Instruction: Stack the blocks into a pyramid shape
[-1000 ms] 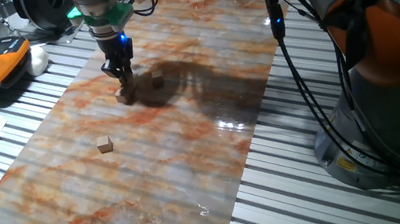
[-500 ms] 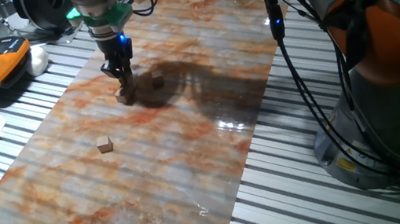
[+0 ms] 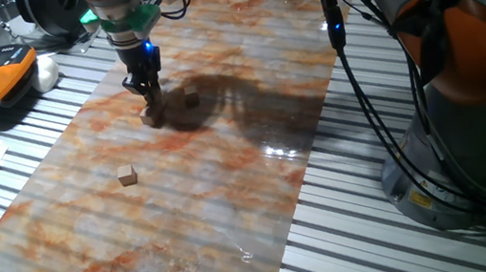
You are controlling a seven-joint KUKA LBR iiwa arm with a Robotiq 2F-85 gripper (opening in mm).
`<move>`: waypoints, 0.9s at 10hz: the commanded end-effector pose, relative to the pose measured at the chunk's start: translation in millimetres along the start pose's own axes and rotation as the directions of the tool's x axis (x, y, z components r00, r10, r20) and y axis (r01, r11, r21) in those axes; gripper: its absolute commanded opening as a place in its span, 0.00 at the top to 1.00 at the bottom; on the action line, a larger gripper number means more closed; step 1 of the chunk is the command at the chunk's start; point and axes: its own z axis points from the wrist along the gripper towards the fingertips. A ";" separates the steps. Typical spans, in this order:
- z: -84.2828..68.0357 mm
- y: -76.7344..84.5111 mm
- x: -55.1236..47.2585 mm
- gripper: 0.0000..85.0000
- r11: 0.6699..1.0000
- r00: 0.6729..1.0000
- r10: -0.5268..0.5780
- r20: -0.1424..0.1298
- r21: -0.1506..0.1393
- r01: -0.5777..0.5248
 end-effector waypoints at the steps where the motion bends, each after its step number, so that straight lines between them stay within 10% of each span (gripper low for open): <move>1: 0.0 0.1 -0.1 1.00 1.000 1.000 0.002 0.001 0.003 -0.002; 3: 0.0 0.5 -0.2 0.80 1.000 1.000 0.012 0.004 0.017 -0.012; 7: -0.1 1.3 -0.5 0.80 0.999 0.999 0.048 0.008 0.013 -0.048; 8: -0.2 1.3 -0.6 0.60 0.999 0.999 0.054 0.006 0.004 -0.054; 9: -0.1 1.3 -0.6 0.60 0.998 0.998 0.060 0.004 -0.006 -0.060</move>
